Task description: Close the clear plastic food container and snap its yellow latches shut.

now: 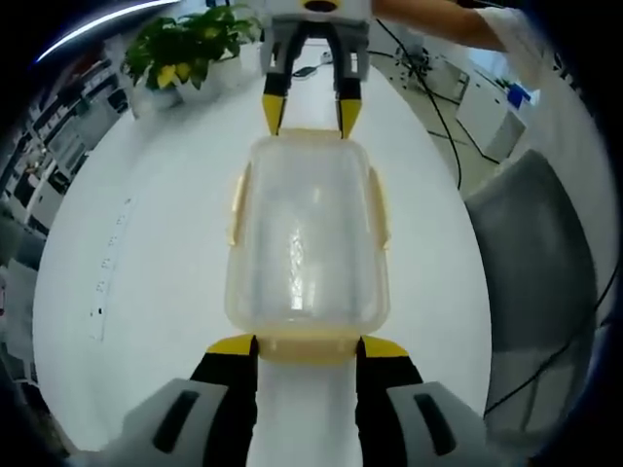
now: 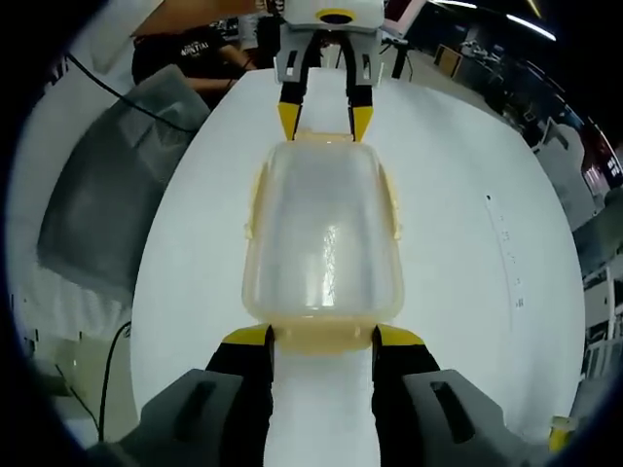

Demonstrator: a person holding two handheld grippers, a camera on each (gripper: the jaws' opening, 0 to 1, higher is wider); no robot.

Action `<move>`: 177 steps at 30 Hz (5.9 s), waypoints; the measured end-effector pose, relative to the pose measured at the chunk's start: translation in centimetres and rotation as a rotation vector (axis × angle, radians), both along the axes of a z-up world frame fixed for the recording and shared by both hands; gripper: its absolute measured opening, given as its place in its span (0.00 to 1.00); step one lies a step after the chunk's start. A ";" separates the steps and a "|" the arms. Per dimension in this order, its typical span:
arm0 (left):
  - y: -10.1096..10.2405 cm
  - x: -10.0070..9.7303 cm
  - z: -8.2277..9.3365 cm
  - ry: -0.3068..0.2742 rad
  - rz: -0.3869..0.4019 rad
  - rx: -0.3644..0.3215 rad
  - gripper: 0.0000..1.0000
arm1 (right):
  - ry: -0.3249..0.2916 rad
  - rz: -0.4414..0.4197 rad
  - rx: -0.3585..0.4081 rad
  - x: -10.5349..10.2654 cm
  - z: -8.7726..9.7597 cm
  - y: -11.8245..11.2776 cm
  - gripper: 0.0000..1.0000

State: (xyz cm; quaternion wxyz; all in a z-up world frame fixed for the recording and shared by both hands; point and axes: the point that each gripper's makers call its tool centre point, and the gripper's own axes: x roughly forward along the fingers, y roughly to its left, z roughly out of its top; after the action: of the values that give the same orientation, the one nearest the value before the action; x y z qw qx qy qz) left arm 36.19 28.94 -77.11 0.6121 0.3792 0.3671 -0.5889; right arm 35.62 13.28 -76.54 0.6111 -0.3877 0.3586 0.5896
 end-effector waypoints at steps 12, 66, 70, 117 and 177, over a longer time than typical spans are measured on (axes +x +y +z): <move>-1.1 0.8 -0.8 0.012 0.012 0.007 0.34 | 0.008 0.014 0.008 0.6 -0.9 -1.1 0.36; -1.6 0.2 -1.5 0.035 0.045 0.006 0.34 | 0.008 -0.005 0.023 0.6 -2.4 -1.7 0.37; -1.6 0.2 -1.5 0.035 0.043 0.000 0.34 | 0.013 -0.018 0.029 0.6 -2.4 -1.7 0.37; -0.2 -0.4 0.2 0.603 1.085 -0.201 0.41 | 0.580 -1.003 0.391 1.8 0.1 -1.4 0.32; -1.7 -0.4 -0.7 0.604 1.038 -0.138 0.13 | 0.580 -1.007 0.283 0.6 -2.1 -0.4 0.23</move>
State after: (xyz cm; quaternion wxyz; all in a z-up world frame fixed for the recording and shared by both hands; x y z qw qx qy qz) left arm 35.78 27.26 -77.84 0.7115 -0.0741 0.6226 -0.3173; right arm 36.19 12.90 -78.61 0.7384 0.0920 0.5683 0.3513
